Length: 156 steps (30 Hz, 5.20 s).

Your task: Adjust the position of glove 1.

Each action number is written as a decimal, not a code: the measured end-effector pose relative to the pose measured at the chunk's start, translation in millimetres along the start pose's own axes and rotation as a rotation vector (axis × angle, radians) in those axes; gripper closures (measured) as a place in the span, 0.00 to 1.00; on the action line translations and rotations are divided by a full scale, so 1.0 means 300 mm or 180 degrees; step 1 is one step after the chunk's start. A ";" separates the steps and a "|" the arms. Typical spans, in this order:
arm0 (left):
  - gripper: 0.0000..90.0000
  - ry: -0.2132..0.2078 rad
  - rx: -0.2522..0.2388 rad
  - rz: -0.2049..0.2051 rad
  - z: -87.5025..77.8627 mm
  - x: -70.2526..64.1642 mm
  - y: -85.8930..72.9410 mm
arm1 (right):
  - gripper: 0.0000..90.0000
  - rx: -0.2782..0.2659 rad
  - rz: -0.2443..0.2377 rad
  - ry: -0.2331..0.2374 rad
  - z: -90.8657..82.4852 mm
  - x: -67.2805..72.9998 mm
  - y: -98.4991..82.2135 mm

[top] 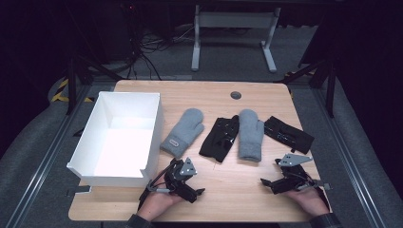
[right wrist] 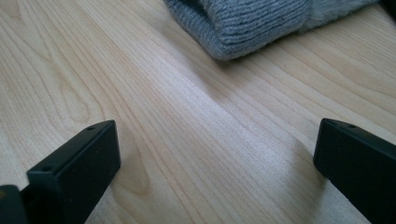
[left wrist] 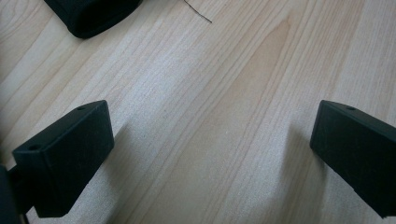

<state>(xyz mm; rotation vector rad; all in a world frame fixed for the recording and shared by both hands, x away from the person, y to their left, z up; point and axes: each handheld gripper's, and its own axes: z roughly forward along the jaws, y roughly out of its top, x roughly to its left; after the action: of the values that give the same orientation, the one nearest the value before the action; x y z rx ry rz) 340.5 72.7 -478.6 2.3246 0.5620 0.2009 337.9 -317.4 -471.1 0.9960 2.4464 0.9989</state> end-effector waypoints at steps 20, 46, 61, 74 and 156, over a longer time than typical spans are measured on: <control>0.00 0.0002 -0.0002 0.0001 0.000 0.000 0.000 | 0.20 -0.0078 0.0039 0.0045 -0.007 -0.001 0.134; 0.00 -0.0012 0.0007 0.0006 0.000 0.004 0.000 | 0.32 -0.0320 0.0343 -0.0013 0.142 -0.145 0.322; 0.00 -0.0010 0.0005 0.0003 0.000 0.004 0.000 | 0.76 -0.0159 0.0319 -0.0060 0.209 -0.173 0.300; 0.00 -0.0006 0.0005 0.0000 -0.001 0.003 -0.001 | 0.97 -0.0394 0.0193 -0.0141 0.100 -0.163 0.311; 0.00 0.0014 -0.0002 -0.0040 0.000 0.000 -0.001 | 1.00 0.0150 -0.0582 0.1041 0.006 0.253 0.131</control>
<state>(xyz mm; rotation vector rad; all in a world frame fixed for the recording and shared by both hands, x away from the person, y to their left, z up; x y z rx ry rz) 340.4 72.8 -478.7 2.3199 0.5785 0.2003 304.1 -242.9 -446.6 0.6474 2.7755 1.1192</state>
